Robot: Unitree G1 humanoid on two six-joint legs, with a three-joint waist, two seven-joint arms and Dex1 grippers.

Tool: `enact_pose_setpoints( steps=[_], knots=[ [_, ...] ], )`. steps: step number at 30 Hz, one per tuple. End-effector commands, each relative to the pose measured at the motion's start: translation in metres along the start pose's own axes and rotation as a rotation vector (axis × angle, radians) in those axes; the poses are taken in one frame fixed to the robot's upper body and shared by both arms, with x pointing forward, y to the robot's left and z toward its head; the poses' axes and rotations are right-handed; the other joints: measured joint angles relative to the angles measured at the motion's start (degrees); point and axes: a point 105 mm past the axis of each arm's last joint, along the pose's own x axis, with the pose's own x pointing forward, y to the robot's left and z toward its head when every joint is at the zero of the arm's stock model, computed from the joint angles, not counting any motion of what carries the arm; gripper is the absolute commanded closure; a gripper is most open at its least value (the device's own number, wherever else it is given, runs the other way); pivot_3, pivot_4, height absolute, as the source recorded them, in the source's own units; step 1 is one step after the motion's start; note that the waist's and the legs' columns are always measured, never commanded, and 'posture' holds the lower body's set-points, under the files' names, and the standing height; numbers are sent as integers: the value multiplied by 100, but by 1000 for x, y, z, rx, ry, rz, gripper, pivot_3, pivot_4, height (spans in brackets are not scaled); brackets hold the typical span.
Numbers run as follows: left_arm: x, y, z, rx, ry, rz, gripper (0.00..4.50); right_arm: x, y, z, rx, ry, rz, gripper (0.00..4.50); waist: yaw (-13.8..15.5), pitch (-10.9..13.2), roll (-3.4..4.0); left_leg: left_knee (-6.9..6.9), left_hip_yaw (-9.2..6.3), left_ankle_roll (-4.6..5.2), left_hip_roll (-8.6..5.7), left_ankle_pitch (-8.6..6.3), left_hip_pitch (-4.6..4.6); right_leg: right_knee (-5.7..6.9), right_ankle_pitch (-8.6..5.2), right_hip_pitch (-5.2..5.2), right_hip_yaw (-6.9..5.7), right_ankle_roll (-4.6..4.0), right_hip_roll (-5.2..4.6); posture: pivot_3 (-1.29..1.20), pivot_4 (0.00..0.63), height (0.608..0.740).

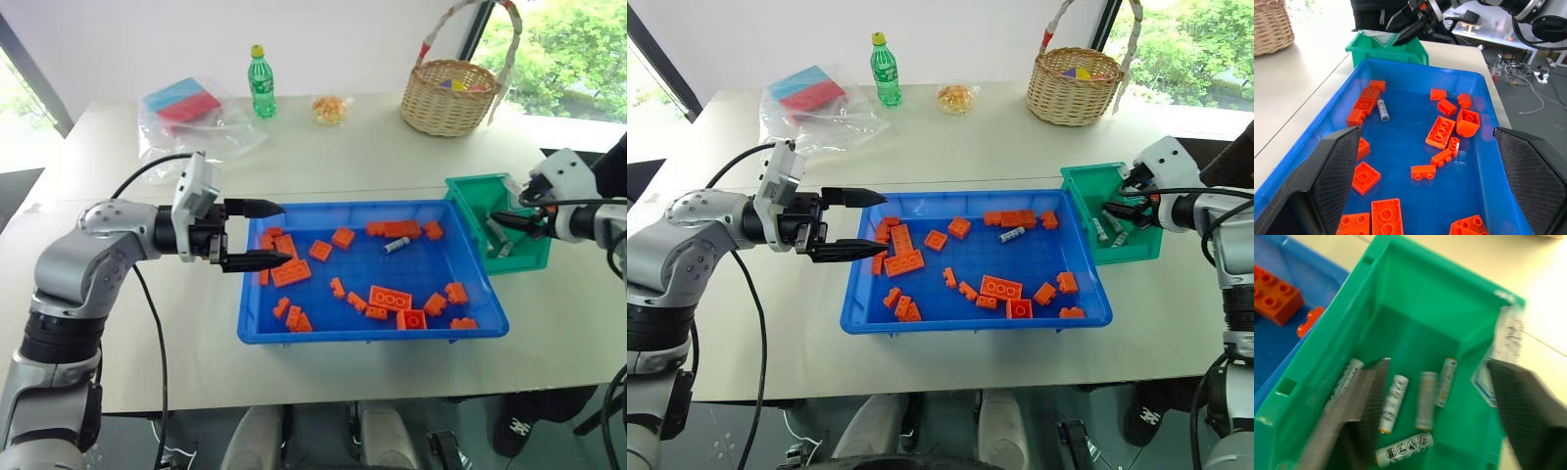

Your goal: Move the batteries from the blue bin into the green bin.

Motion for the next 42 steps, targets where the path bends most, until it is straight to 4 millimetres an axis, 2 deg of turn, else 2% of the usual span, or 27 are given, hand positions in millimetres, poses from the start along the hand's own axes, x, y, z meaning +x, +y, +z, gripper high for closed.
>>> enact_pose_setpoints(
  steps=[1,3,5,7,12,17,23,29,38,40,42],
  knots=[
    [-3,1,13,59,-23,8,0,-3,13,51,-105,-167,50,993,-36,0,0,0,0,0,0,0,0,0,0,0,0,0,0,0,150,693],
    [-3,1,13,60,-23,10,0,2,49,73,-222,-256,231,993,-81,0,1,-1,-2,0,0,0,0,1,0,0,-1,1,2,0,150,693],
    [-3,2,13,63,-24,11,0,5,77,80,-351,-289,370,993,-86,0,0,-4,-3,0,3,0,2,1,2,0,-1,4,8,0,150,693],
    [-2,4,14,67,-26,14,0,11,101,74,-498,-266,506,993,-77,0,0,-4,-7,0,4,0,3,2,2,0,-4,5,12,0,150,693],
    [-3,4,16,78,-33,26,0,29,137,52,-691,-145,773,993,-70,1,-1,5,-3,-1,-1,0,2,1,3,4,-2,6,7,0,150,693],
    [-6,0,16,79,-32,47,0,45,144,54,-755,-107,839,993,-94,2,-1,4,-7,-3,0,1,3,6,7,0,-2,11,10,0,150,693],
    [-12,-1,16,80,-29,82,0,62,142,47,-769,-30,884,993,-86,2,0,-1,-9,-9,2,4,4,8,7,-4,-1,11,14,0,150,693],
    [-13,-3,17,82,-30,93,0,63,135,34,-696,51,952,993,-71,2,0,0,-9,-11,-1,5,3,7,7,-2,0,10,11,0,150,693],
    [-13,-3,19,88,-29,100,0,68,122,14,-658,123,914,993,-96,2,0,-2,-10,-14,-1,6,7,10,7,-1,0,10,13,0,150,693],
    [-13,-3,19,89,-30,97,0,68,121,13,-635,113,906,1525,-86,2,-1,-1,-9,-14,-1,6,9,10,7,1,0,10,13,0,150,693],
    [-12,-3,20,90,-31,91,0,66,121,14,-623,98,919,2273,-78,2,-1,0,-10,-15,-1,7,9,10,7,2,0,10,12,0,150,693]
  ],
)
